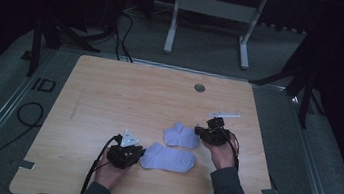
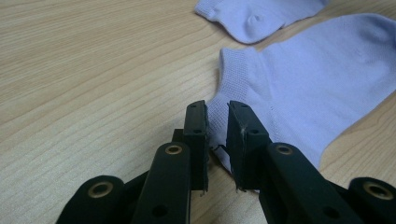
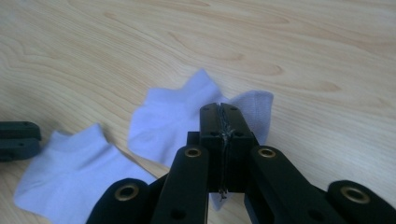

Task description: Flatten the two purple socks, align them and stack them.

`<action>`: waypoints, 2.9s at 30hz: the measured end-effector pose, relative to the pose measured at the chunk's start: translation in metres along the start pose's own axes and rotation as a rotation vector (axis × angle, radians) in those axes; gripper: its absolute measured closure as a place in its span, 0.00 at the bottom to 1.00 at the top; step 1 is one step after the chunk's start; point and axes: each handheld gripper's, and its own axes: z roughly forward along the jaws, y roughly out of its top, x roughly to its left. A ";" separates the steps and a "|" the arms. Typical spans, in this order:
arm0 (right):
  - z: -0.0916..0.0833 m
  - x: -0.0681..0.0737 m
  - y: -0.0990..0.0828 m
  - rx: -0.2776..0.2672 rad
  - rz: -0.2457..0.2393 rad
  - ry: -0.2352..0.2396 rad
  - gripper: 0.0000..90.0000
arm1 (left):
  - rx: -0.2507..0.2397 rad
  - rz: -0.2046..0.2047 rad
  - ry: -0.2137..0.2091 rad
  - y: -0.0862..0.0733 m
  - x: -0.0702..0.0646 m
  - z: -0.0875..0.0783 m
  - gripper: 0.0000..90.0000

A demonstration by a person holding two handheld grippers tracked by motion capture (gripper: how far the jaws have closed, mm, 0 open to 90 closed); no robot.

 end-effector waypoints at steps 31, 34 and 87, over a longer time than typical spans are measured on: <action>-0.002 -0.043 -0.044 0.118 0.032 -0.165 0.95 | -0.003 -0.003 0.007 0.000 0.001 -0.002 0.87; -0.006 -0.045 -0.045 0.112 0.026 -0.190 0.92 | -0.005 -0.006 0.008 0.000 0.002 -0.002 0.87; 0.082 0.034 0.013 0.262 -0.342 -0.001 0.81 | -0.006 -0.007 0.011 0.000 0.001 -0.002 0.85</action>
